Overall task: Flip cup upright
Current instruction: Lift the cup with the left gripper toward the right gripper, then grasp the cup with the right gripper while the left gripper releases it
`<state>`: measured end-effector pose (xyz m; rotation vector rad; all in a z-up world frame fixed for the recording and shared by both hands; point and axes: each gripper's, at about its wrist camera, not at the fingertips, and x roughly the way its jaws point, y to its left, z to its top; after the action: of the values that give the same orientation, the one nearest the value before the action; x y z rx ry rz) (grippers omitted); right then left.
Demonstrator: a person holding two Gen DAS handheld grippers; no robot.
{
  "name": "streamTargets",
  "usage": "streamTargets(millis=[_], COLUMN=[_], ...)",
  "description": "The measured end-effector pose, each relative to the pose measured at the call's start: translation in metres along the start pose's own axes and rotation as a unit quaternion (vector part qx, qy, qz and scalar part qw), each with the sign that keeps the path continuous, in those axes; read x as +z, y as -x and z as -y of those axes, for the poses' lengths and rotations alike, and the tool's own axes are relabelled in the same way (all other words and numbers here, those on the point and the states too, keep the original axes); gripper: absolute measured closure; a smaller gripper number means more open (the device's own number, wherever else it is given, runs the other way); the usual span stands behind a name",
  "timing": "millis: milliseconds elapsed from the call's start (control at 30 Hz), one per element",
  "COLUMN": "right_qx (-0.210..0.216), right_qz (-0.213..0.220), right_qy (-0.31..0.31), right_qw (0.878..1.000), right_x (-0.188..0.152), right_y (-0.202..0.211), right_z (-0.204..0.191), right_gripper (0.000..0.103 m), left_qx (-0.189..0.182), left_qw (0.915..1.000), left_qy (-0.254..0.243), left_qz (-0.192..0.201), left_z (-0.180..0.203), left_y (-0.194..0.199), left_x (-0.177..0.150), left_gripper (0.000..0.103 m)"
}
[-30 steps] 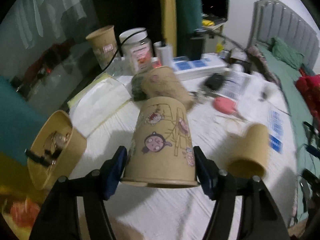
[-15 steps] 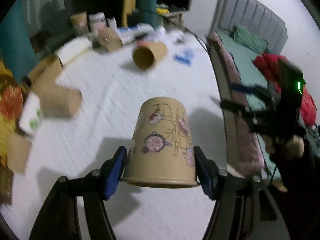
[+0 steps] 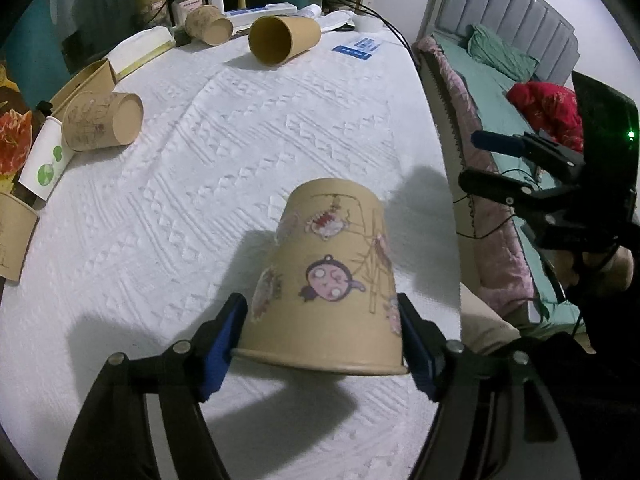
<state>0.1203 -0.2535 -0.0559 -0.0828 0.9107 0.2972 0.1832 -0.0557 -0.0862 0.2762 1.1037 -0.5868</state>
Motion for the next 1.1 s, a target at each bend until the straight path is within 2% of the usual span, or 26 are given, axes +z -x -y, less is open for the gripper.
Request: streamTargets(millis=[133,233,333,367,433,500,600,667,733,800,833,867,967,1100], right_qx=[0.017,0.047,0.094,0.11,0.132,0.15,0.156,0.165,0.168,0.167,0.165,0.165,0.163,0.139], right_qz=[-0.014,-0.017,-0.024,-0.029,-0.038,-0.058,-0.091,-0.103,-0.11,-0.123,-0.128,-0.131,-0.15,-0.181], right_qy=[0.055,0.119,0.208,0.243,0.313,0.388,0.504,0.541,0.568,0.602,0.624,0.636,0.675,0.729], right_qw=[0.998,0.992,0.973,0.964,0.94,0.907,0.845,0.818,0.798,0.771,0.753,0.742,0.703,0.646], right_x=[0.006,0.019,0.033,0.037,0.042,0.043,0.041,0.044,0.047,0.048,0.048,0.047,0.045,0.035], right_y=[0.0,0.005,0.01,0.011,0.011,0.01,0.004,-0.001,-0.006,-0.013,-0.017,-0.019,-0.029,-0.041], right_z=[-0.006,-0.019,-0.038,-0.047,-0.064,-0.083,-0.111,-0.126,-0.137,-0.15,-0.158,-0.164,-0.184,-0.205], right_gripper=[0.025,0.025,0.025,0.025,0.025,0.025,0.025,0.025,0.025,0.025,0.025,0.025,0.025,0.025], left_qx=[0.003,0.013,0.017,0.02,0.024,0.033,0.042,0.037,0.034,0.04,0.043,0.047,0.052,0.054], left_qw=[0.9998,0.9988,0.9965,0.9953,0.9924,0.9888,0.98,0.972,0.9629,0.9542,0.9505,0.9458,0.9396,0.9395], left_qy=[0.015,0.03,0.052,0.061,0.081,0.104,0.154,0.192,0.227,0.256,0.268,0.281,0.297,0.293], left_qz=[0.016,0.037,0.062,0.073,0.09,0.102,0.12,0.131,0.141,0.149,0.152,0.156,0.163,0.168], left_z=[0.001,0.003,0.006,0.007,0.01,0.01,0.009,0.004,0.0,-0.005,-0.007,-0.01,-0.018,-0.023], left_y=[0.011,0.028,0.047,0.054,0.065,0.072,0.078,0.082,0.086,0.09,0.091,0.093,0.094,0.093], left_x=[-0.001,-0.002,-0.007,-0.011,-0.02,-0.033,-0.059,-0.078,-0.097,-0.115,-0.122,-0.13,-0.142,-0.149], left_gripper=[0.029,0.029,0.029,0.029,0.029,0.029,0.029,0.029,0.029,0.029,0.029,0.029,0.029,0.029])
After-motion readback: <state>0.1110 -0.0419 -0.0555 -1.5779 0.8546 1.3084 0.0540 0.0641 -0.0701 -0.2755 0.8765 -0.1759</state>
